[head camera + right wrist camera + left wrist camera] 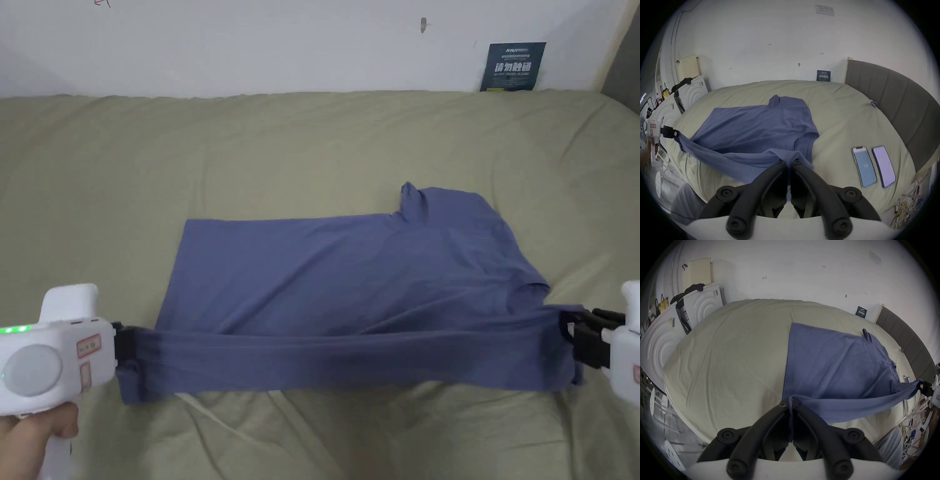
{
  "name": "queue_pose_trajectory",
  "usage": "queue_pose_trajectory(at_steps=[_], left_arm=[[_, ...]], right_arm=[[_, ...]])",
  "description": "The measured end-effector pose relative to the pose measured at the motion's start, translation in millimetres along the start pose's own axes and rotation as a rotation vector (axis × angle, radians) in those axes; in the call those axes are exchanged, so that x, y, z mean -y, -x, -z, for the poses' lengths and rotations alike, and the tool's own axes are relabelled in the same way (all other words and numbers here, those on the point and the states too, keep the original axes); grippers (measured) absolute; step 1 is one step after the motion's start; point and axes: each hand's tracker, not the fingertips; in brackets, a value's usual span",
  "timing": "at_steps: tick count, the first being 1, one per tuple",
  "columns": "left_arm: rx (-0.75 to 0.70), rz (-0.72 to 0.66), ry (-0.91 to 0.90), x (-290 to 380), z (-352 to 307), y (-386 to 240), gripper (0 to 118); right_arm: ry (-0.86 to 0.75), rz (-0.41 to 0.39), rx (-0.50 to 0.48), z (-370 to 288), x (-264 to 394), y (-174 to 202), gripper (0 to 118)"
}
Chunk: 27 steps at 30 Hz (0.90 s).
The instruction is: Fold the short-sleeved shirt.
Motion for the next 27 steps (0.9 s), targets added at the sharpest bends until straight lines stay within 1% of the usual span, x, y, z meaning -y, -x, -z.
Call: queue_pose_trajectory(at_steps=[3,6,7,11,16,17,18,19,20,21,22,23,25,27], left_arm=[[0.004,-0.002,0.005,-25.6,22.1,-1.8,0],[-0.007,0.006,0.014,-44.7,45.4,-6.5,0],[-0.01,0.011,0.018,-49.7,54.0,-7.8,0],[-0.028,0.006,0.054,-61.5,87.4,-11.2,0],[-0.032,-0.006,0.09,-62.2,114.4,-17.6,0],[-0.029,-0.005,0.093,-61.4,114.8,-20.9,7],[-0.025,-0.006,0.095,-59.9,116.6,-21.7,33],[-0.023,-0.004,0.105,-58.4,118.8,-22.1,98],[-0.008,-0.005,0.155,-55.9,121.7,-20.5,118],[-0.007,-0.014,0.156,-53.4,120.5,-20.1,112],[-0.026,-0.015,0.112,-53.7,107.8,-17.2,109],[-0.021,-0.016,0.104,-54.8,100.0,-15.6,109],[-0.007,-0.028,0.071,-46.0,92.9,-11.6,109],[-0.002,-0.026,0.045,-39.9,75.3,-9.9,107]], right_arm=[[0.006,-0.022,0.019,23.1,-24.4,3.5,4],[0.046,-0.037,0.027,53.5,-43.9,3.8,4],[0.054,-0.039,0.035,71.5,-45.5,-3.5,4],[0.124,-0.036,0.047,115.4,-55.4,-7.9,4],[0.206,-0.032,0.06,154.2,-51.1,-11.9,4],[0.22,-0.034,0.059,158.4,-49.3,-12.2,5],[0.239,-0.014,0.05,160.5,-48.1,-13.2,14],[0.246,0.004,0.083,165.4,-43.6,-19.5,57],[0.234,0.026,0.094,164.3,-40.7,-21.4,98],[0.236,0.027,0.075,162.7,-37.5,-24.7,118],[0.204,0.056,0.065,152.2,-33.5,-25.3,118],[0.183,0.052,0.073,149.0,-32.9,-28.0,118],[0.178,0.08,0.06,138.8,-27.1,-30.1,118],[0.155,0.082,0.042,116.7,-7.3,-31.0,118]])
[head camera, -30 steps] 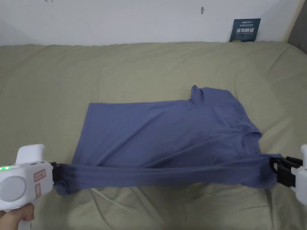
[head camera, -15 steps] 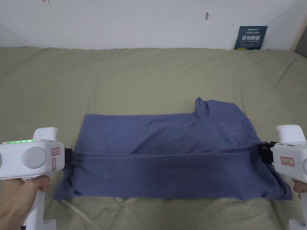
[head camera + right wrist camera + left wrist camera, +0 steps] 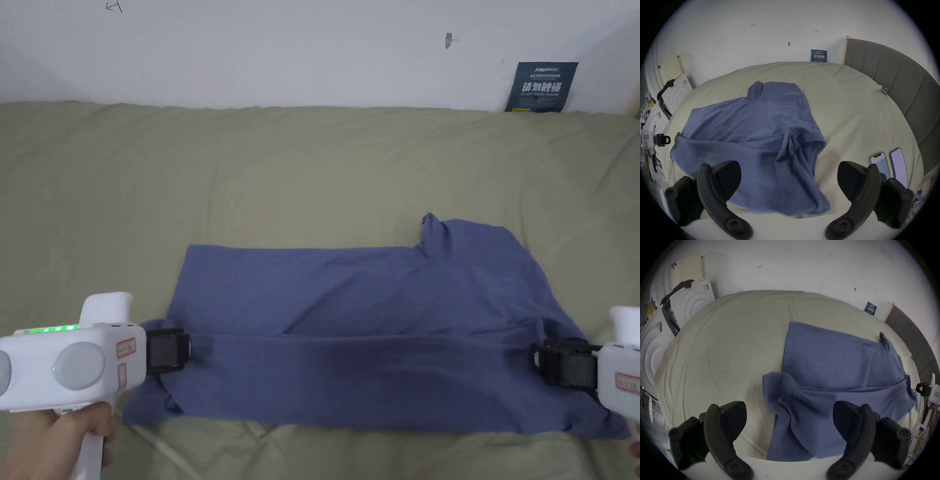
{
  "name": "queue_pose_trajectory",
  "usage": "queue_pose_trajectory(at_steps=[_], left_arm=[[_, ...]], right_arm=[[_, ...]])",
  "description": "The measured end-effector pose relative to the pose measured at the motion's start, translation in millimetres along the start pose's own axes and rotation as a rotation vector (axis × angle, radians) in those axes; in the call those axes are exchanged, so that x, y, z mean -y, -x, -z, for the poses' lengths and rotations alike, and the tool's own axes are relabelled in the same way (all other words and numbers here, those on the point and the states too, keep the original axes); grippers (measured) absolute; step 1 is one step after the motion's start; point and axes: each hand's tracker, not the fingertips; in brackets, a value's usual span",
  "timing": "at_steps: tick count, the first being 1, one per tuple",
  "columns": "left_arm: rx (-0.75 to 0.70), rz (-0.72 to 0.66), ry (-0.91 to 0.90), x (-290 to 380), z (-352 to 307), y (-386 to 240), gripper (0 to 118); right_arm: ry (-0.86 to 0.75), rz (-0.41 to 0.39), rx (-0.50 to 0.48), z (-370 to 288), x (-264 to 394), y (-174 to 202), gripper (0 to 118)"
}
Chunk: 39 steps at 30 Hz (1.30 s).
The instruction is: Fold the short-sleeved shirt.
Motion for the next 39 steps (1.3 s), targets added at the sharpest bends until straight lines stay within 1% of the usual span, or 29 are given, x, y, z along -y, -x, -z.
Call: queue_pose_trajectory(at_steps=[1,2,3,4,5,6,7,8,9,11,12,13,15,17,18,20,23,24,25,27,28,29,32,33,34,35,36,38,39], left_arm=[[-0.005,-0.002,-0.048,4.8,-9.5,0.8,103],[-0.012,-0.006,-0.082,16.6,-25.6,-3.0,94],[-0.011,-0.011,-0.114,23.7,-37.9,-3.5,76],[-0.007,-0.008,-0.162,32.2,-51.1,-3.9,37],[-0.005,0.015,-0.193,40.5,-62.1,-4.5,0],[-0.029,0.032,-0.199,46.4,-80.5,-16.5,0],[-0.053,0.026,-0.211,55.2,-86.9,-20.9,0],[-0.048,0.036,-0.254,62.3,-95.5,-24.3,0],[-0.039,0.023,-0.233,69.1,-100.0,-25.4,0],[0.004,-0.016,-0.163,77.0,-89.2,-9.7,0],[0.005,-0.017,-0.156,80.8,-88.1,-7.3,0],[-0.005,-0.013,-0.142,83.0,-86.8,-5.8,0],[0.001,-0.029,-0.108,86.9,-65.9,11.1,0],[0.01,-0.051,-0.086,81.1,-56.3,24.4,0],[-0.003,-0.043,-0.106,91.3,-60.7,11.1,0],[-0.008,-0.042,-0.093,83.6,-50.5,16.7,0],[-0.008,-0.019,-0.065,77.7,-40.0,12.4,0],[-0.005,-0.013,-0.047,73.6,-34.5,13.9,0],[-0.004,-0.004,-0.028,69.0,-27.4,15.4,20],[-0.035,0.006,-0.001,64.0,-17.1,10.6,104],[-0.054,0.011,0.05,62.2,-7.5,12.6,116],[-0.06,-0.007,0.043,59.8,0.2,14.3,112],[-0.082,-0.01,0.081,51.4,21.3,18.7,110],[-0.082,-0.017,0.08,50.6,26.5,20.1,107],[-0.074,-0.019,0.093,53.3,29.0,19.0,87],[-0.073,-0.021,0.101,53.7,30.6,17.5,49],[-0.061,-0.021,0.099,53.9,29.0,16.2,19],[-0.048,-0.003,0.07,55.9,22.7,9.5,11],[-0.039,-0.001,0.073,55.1,21.2,7.0,9]], right_arm=[[-0.036,-0.009,0.015,-7.4,7.1,1.5,118],[-0.053,-0.022,0.021,-16.3,15.5,2.9,114],[-0.09,-0.026,0.023,-25.1,23.7,4.3,101],[-0.126,0.14,0.179,-64.8,25.4,11.9,56],[-0.167,0.152,0.175,-77.9,32.8,14.5,12],[-0.187,0.17,0.183,-86.4,40.0,16.4,1],[-0.184,0.165,0.211,-92.4,46.7,18.5,1],[-0.196,0.088,0.121,-82.3,51.6,17.0,1],[-0.186,0.087,0.091,-83.6,56.4,14.4,1],[-0.173,0.085,0.087,-84.4,66.6,12.1,1],[-0.197,0.01,0.08,-98.4,69.2,34.1,1],[-0.187,0.002,0.08,-99.8,72.6,37.1,1],[-0.182,0.008,0.082,-103.2,79.9,42.8,1],[-0.19,0.002,0.086,-126.3,80.7,60.9,1],[-0.185,-0.002,0.087,-129.5,83.3,66.7,1],[-0.144,0.025,0.067,-111.6,76.4,45.6,1],[-0.138,0.031,0.065,-112.5,75.3,51.1,1],[-0.125,0.042,0.056,-97.3,74.7,34.8,1],[-0.124,0.043,0.058,-95.1,74.1,34.6,1],[-0.116,0.044,0.061,-90.0,72.2,33.8,1],[-0.112,0.049,0.059,-85.1,75.8,31.1,1],[-0.108,0.06,0.054,-82.7,75.4,29.7,1],[-0.094,0.08,0.052,-74.2,77.6,25.8,1],[-0.086,0.08,0.053,-71.3,77.3,24.4,1],[-0.075,0.08,0.052,-67.8,76.8,22.4,1],[-0.066,0.08,0.053,-64.5,77.6,20.7,1],[-0.057,0.078,0.055,-61.8,79.0,19.3,1],[-0.049,0.083,0.057,-58.0,77.5,15.2,1],[-0.045,0.086,0.058,-55.9,76.1,13.1,1]])
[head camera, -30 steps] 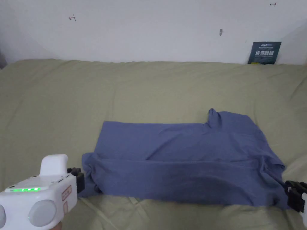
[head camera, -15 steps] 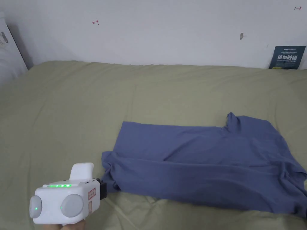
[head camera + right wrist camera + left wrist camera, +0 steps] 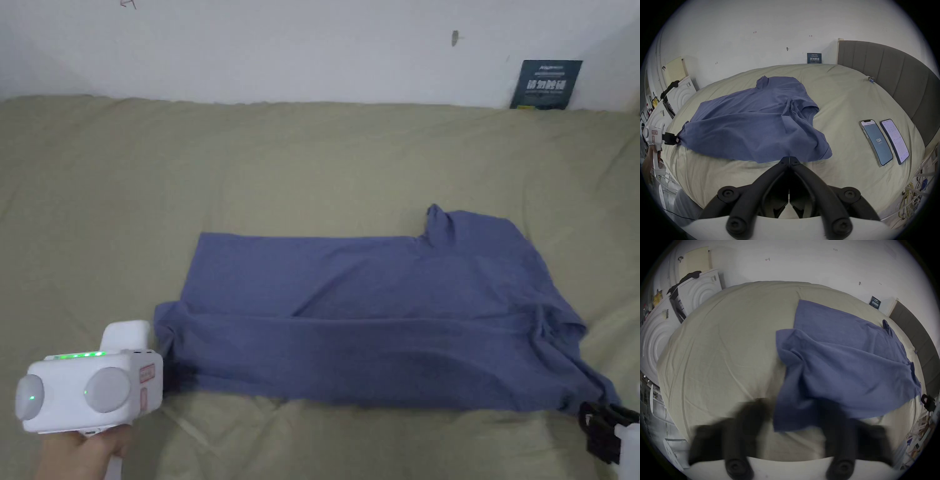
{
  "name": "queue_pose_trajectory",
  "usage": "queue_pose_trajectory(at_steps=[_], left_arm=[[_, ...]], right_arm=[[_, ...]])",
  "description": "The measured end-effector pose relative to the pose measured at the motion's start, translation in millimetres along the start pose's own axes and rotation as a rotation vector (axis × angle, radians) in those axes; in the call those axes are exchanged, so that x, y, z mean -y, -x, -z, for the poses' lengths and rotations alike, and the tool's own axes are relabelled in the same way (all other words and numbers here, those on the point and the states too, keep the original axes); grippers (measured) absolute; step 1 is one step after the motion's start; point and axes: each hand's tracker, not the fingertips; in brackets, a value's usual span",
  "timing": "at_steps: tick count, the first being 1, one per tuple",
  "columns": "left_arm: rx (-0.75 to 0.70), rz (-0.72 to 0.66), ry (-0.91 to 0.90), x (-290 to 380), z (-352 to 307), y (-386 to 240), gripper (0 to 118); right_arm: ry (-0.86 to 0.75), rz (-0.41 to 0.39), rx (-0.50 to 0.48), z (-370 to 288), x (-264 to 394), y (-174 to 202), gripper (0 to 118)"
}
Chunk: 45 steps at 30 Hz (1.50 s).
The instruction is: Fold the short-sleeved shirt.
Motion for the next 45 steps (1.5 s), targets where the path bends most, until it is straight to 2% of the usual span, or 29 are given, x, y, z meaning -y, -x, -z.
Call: queue_pose_trajectory(at_steps=[5,6,7,8,9,13,14,15,16,17,18,20,21,24,25,31,36,45], left_arm=[[0.001,-0.028,0.018,0.3,-9.4,-12.1,9],[0.001,-0.024,0.019,0.9,-10.0,-13.9,9],[0.002,-0.017,0.024,-1.2,-9.9,-11.7,9],[0.002,-0.015,0.023,-0.7,-11.2,-13.3,9],[0.003,-0.011,0.024,-0.6,-12.3,-15.1,9],[0.003,0.0,0.03,-3.3,-13.5,-16.0,9],[0.003,0.0,0.031,-2.9,-13.2,-17.1,9],[0.004,0.002,0.036,-5.2,-11.5,-14.0,9],[0.003,0.006,0.04,-4.9,-11.1,-15.0,9],[0.003,0.01,0.043,-4.4,-11.2,-15.9,9],[0.006,0.009,0.046,-3.7,-12.3,-16.7,8],[-0.007,0.026,0.068,-7.2,-12.7,-16.4,8],[-0.009,0.022,0.06,-7.2,-15.2,-17.3,8],[-0.001,0.009,0.063,-11.3,-22.1,-12.9,8],[0.002,0.006,0.06,-11.6,-25.9,-12.7,8],[0.019,0.003,0.052,-1.2,-51.5,-3.7,8],[0.007,0.014,0.074,34.3,-75.4,12.6,8],[0.03,-0.038,0.101,99.8,-111.7,41.4,8]], right_arm=[[-0.002,-0.001,-0.001,7.8,-12.9,-7.0,3],[-0.003,0.003,0.007,11.2,-17.1,-8.7,22],[0.011,0.005,0.006,16.7,-22.9,-10.6,75],[0.043,0.013,-0.014,25.0,-27.6,-13.3,111],[0.064,0.021,-0.021,32.0,-27.7,-12.7,118],[0.087,0.013,-0.008,44.9,-38.3,-7.7,118],[0.105,-0.002,-0.013,48.5,-38.9,-7.6,112],[0.119,-0.014,-0.012,51.7,-39.7,-8.2,90],[0.123,-0.026,-0.005,52.8,-40.0,-8.5,30],[0.145,-0.039,-0.017,59.4,-37.4,-15.6,6],[0.153,-0.027,-0.078,60.6,-36.0,-16.3,6],[0.143,-0.049,-0.047,54.0,-35.4,-8.7,6],[0.135,-0.066,-0.068,46.4,-36.8,-8.5,6],[0.108,-0.054,-0.072,33.1,-41.6,-8.1,6],[0.105,-0.029,-0.081,40.0,-33.0,-19.9,6],[0.086,-0.058,-0.081,3.9,-28.1,-18.1,6],[0.124,-0.096,-0.117,-29.9,-4.2,-16.0,6],[0.182,-0.099,-0.146,-70.7,55.1,-16.8,6]])
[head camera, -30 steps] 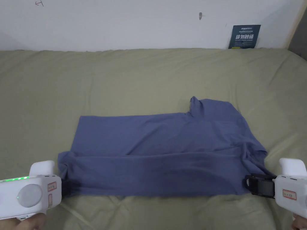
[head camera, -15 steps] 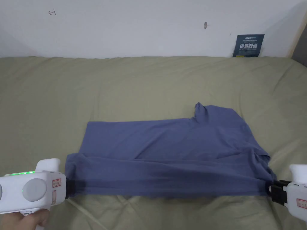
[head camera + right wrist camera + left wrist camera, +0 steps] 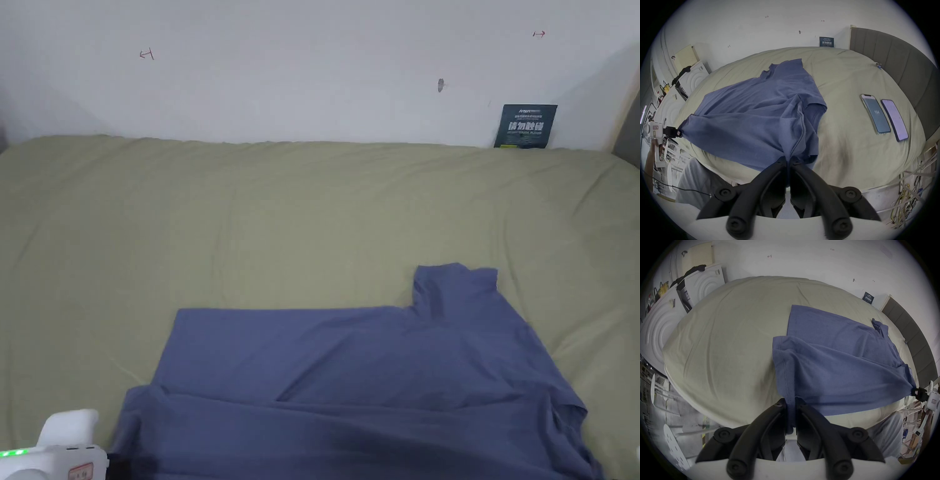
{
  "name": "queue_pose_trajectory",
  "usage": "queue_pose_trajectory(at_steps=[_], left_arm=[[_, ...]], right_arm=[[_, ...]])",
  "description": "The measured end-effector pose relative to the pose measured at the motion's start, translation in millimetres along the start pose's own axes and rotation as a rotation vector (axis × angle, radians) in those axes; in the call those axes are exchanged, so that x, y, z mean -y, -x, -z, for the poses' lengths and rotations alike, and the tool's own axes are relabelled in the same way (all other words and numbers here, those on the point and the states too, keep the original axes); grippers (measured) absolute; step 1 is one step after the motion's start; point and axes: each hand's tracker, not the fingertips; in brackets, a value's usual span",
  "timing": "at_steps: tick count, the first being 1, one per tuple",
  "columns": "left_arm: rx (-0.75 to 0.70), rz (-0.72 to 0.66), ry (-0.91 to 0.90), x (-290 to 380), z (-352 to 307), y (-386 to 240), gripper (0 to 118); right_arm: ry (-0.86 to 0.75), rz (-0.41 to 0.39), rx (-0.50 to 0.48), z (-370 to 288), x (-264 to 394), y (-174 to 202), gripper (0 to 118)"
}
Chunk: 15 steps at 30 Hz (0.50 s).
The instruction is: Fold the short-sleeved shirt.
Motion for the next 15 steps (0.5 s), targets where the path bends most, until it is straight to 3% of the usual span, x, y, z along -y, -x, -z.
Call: queue_pose_trajectory(at_steps=[3,4,5,6,7,9,13,14,15], left_arm=[[0.017,-0.008,-0.011,0.4,5.7,2.7,9],[0.027,-0.007,-0.024,0.1,6.5,3.1,37],[0.044,-0.005,-0.057,0.7,4.4,3.1,84],[0.015,0.006,-0.057,-0.6,4.8,2.3,118],[0.002,0.014,-0.041,-1.2,5.2,2.5,114],[0.01,0.009,-0.139,-1.9,-10.1,-0.6,113],[0.029,-0.011,-0.212,-17.6,-35.8,-14.4,110],[0.039,-0.005,-0.234,-21.1,-34.2,-13.1,104],[0.042,-0.007,-0.269,-24.2,-38.3,-17.5,87]], right_arm=[[0.005,0.008,0.001,5.1,4.1,1.4,9],[-0.015,0.03,0.001,5.4,3.9,0.4,31],[-0.036,0.048,0.033,3.5,2.5,-0.3,68],[-0.043,0.064,0.052,1.0,1.1,-1.1,106],[-0.048,0.072,0.035,-1.1,0.3,-2.2,118],[-0.163,0.092,0.025,-19.4,-4.7,-2.4,118],[-0.191,0.069,0.046,-18.1,-18.7,-0.3,118],[-0.196,0.067,0.033,-18.1,-22.4,0.1,115],[-0.209,0.067,0.038,-18.3,-25.6,2.5,100]])
